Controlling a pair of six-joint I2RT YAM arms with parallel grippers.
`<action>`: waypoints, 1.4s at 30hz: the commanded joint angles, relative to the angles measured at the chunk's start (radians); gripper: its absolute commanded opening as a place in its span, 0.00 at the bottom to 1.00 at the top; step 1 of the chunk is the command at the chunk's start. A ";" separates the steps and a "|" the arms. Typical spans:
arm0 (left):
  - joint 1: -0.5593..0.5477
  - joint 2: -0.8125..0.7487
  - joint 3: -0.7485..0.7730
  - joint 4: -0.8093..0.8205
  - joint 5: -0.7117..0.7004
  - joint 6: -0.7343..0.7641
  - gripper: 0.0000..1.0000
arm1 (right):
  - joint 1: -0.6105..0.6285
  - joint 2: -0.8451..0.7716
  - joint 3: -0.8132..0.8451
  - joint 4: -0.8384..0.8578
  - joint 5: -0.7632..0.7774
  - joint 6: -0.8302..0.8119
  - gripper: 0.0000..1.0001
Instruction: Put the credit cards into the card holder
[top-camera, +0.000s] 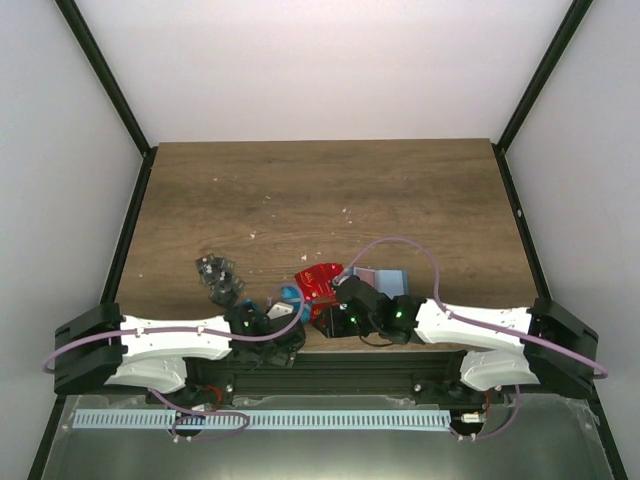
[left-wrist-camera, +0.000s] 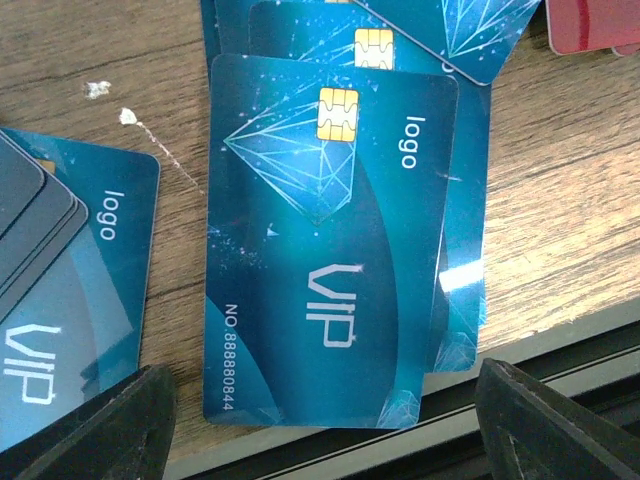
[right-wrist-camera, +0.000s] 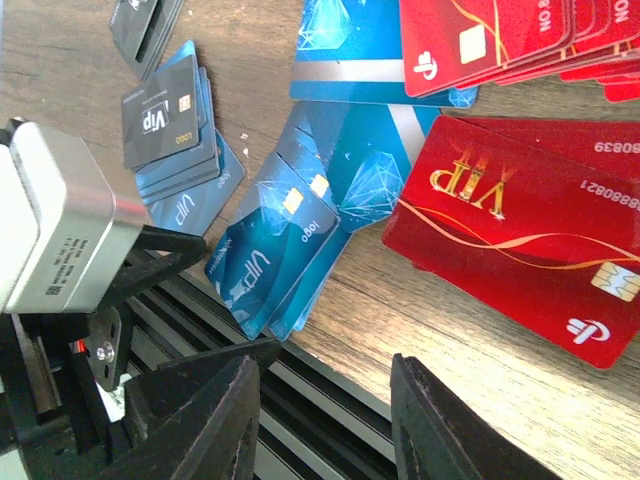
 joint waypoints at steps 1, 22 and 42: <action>-0.012 0.024 0.002 0.011 -0.029 0.013 0.83 | 0.004 -0.025 -0.018 -0.006 0.022 0.005 0.38; -0.070 0.089 0.002 0.033 -0.052 0.009 0.62 | 0.002 -0.046 -0.033 0.007 0.019 0.005 0.38; -0.088 -0.065 0.088 -0.115 -0.051 -0.037 0.57 | -0.003 -0.112 -0.037 -0.013 0.037 0.026 0.38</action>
